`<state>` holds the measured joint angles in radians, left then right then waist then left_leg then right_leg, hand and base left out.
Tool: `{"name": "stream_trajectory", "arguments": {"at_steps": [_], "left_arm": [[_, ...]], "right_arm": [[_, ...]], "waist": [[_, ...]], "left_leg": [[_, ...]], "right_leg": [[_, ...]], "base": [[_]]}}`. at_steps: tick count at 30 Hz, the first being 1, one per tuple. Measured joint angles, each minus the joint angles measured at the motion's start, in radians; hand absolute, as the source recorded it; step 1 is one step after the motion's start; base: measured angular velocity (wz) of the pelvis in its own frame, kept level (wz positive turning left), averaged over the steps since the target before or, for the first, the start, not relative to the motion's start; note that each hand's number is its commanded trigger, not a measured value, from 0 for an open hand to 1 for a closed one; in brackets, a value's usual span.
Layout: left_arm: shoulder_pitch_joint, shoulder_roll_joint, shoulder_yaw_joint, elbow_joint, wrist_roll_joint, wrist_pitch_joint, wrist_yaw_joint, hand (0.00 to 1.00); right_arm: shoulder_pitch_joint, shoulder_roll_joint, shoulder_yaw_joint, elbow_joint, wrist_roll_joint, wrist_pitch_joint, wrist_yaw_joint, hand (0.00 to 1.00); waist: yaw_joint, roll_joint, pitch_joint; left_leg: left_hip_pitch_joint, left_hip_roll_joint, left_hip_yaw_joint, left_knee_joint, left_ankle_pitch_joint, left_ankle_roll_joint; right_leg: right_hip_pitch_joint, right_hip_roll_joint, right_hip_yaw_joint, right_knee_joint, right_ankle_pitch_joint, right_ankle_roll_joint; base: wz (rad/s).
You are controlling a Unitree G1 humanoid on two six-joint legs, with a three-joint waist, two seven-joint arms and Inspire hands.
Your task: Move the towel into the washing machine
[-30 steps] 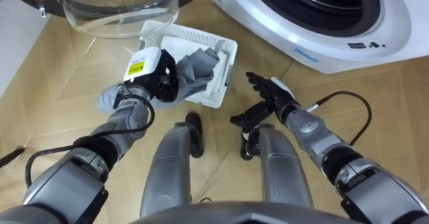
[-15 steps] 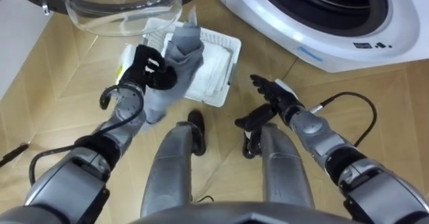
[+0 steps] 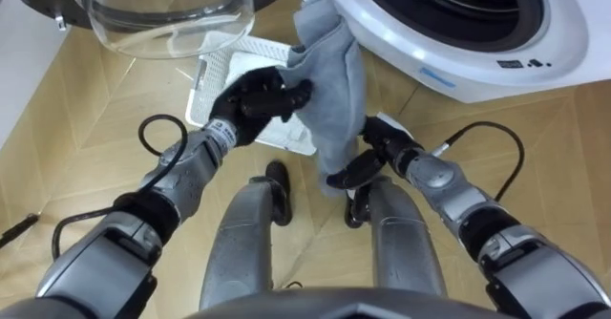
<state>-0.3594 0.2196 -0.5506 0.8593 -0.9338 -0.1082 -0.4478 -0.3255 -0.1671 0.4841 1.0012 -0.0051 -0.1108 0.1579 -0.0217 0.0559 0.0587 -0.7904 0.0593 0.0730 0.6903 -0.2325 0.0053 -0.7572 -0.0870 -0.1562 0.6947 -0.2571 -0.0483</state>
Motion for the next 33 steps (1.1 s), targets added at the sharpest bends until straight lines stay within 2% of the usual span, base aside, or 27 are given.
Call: {"name": "stream_trajectory", "arguments": {"at_steps": [4, 7, 10, 11, 12, 15, 18, 23, 26, 28, 33], "left_arm": [[0.0, 0.003, -0.002, -0.021, -0.014, 0.048, -0.072, 1.0], [0.0, 0.008, 0.001, -0.05, -0.047, 0.081, -0.103, 1.0], [0.001, 0.007, 0.007, -0.098, -0.06, 0.096, -0.138, 1.0], [0.001, 0.007, 0.007, -0.107, -0.06, 0.099, -0.144, 1.0], [0.001, 0.003, 0.007, -0.122, -0.058, 0.104, -0.156, 1.0], [0.0, -0.01, 0.007, -0.139, -0.058, 0.106, -0.174, 1.0], [-0.003, -0.011, 0.007, -0.153, -0.058, 0.11, -0.182, 1.0], [-0.011, -0.011, 0.007, -0.205, -0.058, 0.11, -0.188, 1.0], [-0.034, -0.012, 0.019, -0.207, -0.058, 0.11, -0.188, 1.0], [-0.035, -0.017, 0.036, -0.207, -0.059, 0.11, -0.188, 1.0], [-0.036, -0.019, 0.05, -0.207, -0.06, 0.11, -0.188, 1.0]], "right_arm": [[-0.004, -0.001, -0.008, 0.0, 0.0, 0.006, 0.028, 0.0], [-0.006, 0.008, -0.031, 0.0, -0.002, 0.024, 0.039, 0.0], [-0.007, 0.016, -0.048, 0.0, -0.003, 0.043, 0.048, 0.0], [-0.007, 0.016, -0.05, 0.0, -0.004, 0.046, 0.05, 0.53], [-0.007, 0.016, -0.055, 0.001, -0.006, 0.049, 0.053, 1.0], [-0.007, 0.016, -0.057, 0.001, -0.009, 0.055, 0.054, 1.0], [-0.007, 0.015, -0.057, 0.0, -0.01, 0.069, 0.056, 1.0], [-0.007, 0.018, -0.079, 0.0, -0.017, 0.068, 0.059, 1.0], [-0.008, 0.02, -0.09, 0.003, -0.021, 0.053, 0.054, 1.0], [-0.004, 0.019, -0.095, 0.007, -0.021, 0.039, 0.049, 1.0], [0.0, 0.021, -0.107, 0.004, -0.02, 0.035, 0.038, 1.0]], "waist": [[0.003, 0.017, -0.011], [0.005, 0.018, -0.0116], [0.006, 0.018, -0.0116], [0.006, 0.018, -0.0116], [0.005, 0.018, -0.0116], [0.005, 0.018, -0.0116], [0.005, 0.018, -0.0116], [0.007, 0.018, -0.0119], [0.013, 0.021, -0.0126], [0.017, 0.032, -0.0187], [0.021, 0.032, -0.0192]], "left_leg": [[0.008, -0.001, 0.001, 0.0, 0.0, 0.0], [0.017, 0.001, 0.006, 0.0, 0.001, 0.0], [0.018, 0.001, 0.006, -0.002, 0.001, 0.0], [0.018, 0.001, 0.006, -0.002, 0.001, 0.0], [0.018, 0.001, 0.006, -0.001, 0.001, 0.0], [0.017, 0.002, 0.006, 0.005, 0.001, 0.0], [0.016, 0.004, 0.005, 0.006, 0.001, 0.0], [0.008, 0.006, -0.006, 0.016, 0.001, 0.0], [0.012, 0.007, -0.002, 0.016, 0.001, 0.0], [0.02, 0.017, -0.002, 0.01, 0.0, 0.0], [0.036, 0.018, -0.004, -0.003, 0.003, -0.005]], "right_leg": [[0.005, 0.0, 0.002, 0.006, 0.0, 0.0], [0.007, 0.002, 0.009, 0.009, 0.001, -0.002], [0.007, 0.002, 0.01, 0.012, 0.001, -0.002], [0.007, 0.001, 0.01, 0.012, 0.001, -0.002], [0.007, 0.001, 0.009, 0.012, 0.001, -0.002], [0.007, 0.001, 0.002, 0.013, 0.002, -0.003], [0.007, 0.001, 0.0, 0.013, 0.002, -0.004], [0.008, 0.002, -0.003, 0.013, 0.002, -0.005], [0.014, 0.003, -0.004, 0.013, 0.003, -0.005], [0.029, 0.01, -0.01, 0.001, 0.007, -0.008], [0.043, 0.014, -0.009, -0.008, 0.008, -0.01]], "base": [[0.0], [-0.05], [-0.01], [0.0], [0.0], [0.0], [0.0], [0.02], [0.0], [0.0], [0.0]]}}
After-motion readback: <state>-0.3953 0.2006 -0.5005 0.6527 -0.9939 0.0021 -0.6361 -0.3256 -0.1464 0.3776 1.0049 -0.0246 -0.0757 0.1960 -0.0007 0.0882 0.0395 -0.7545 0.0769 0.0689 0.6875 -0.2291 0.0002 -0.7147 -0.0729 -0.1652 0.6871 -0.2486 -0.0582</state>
